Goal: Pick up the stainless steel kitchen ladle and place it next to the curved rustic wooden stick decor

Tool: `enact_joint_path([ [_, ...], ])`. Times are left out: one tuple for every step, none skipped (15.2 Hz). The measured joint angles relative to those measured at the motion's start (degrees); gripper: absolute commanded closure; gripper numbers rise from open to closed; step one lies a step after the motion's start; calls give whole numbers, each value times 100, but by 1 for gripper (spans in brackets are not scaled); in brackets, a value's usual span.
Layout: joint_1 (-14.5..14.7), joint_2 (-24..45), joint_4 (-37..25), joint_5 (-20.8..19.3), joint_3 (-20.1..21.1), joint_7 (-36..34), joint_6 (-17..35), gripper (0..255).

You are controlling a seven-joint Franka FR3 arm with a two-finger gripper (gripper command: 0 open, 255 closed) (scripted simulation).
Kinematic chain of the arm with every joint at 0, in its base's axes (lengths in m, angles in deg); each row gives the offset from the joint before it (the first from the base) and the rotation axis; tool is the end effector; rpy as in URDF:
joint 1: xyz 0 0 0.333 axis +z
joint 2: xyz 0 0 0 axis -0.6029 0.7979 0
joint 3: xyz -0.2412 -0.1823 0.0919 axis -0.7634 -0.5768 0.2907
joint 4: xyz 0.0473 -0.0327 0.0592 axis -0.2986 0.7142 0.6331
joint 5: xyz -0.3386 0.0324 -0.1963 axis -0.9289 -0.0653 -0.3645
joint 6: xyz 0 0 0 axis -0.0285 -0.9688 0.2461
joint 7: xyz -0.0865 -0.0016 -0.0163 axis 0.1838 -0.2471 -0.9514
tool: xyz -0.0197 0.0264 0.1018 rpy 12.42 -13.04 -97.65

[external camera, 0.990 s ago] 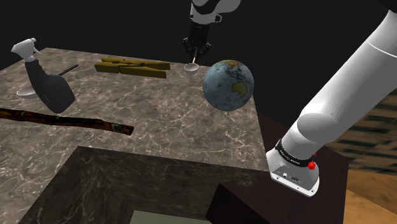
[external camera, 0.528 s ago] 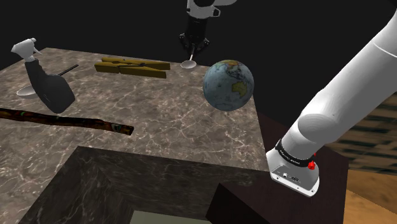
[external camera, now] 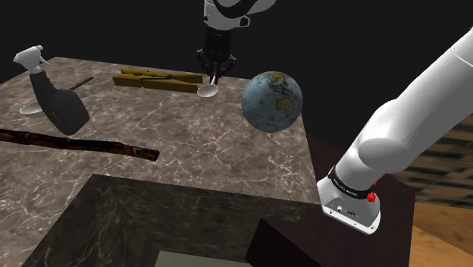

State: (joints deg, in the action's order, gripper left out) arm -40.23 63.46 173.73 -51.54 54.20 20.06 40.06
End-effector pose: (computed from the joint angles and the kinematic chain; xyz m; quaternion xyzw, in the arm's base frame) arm 0.5020 0.0948 0.4769 -0.8757 0.4799 -0.0141 0.0518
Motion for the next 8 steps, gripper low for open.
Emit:
enact_joint_path([
  [61, 29, 3, -1, 89, -148, 44, 255],
  [129, 11, 4, 5, 183, -307, 39, 255],
  [192, -3, 39, 11, 271, -451, 76, 255],
  [241, -22, 44, 16, 339, -567, 70, 255],
  [299, 23, 18, 4, 431, -719, 100, 255],
  [357, 8, -46, 3, 513, -868, 34, 255],
  [413, 20, -58, -2, 596, -1009, 45, 255],
  [473, 114, -121, -34, 700, -1184, 85, 255],
])
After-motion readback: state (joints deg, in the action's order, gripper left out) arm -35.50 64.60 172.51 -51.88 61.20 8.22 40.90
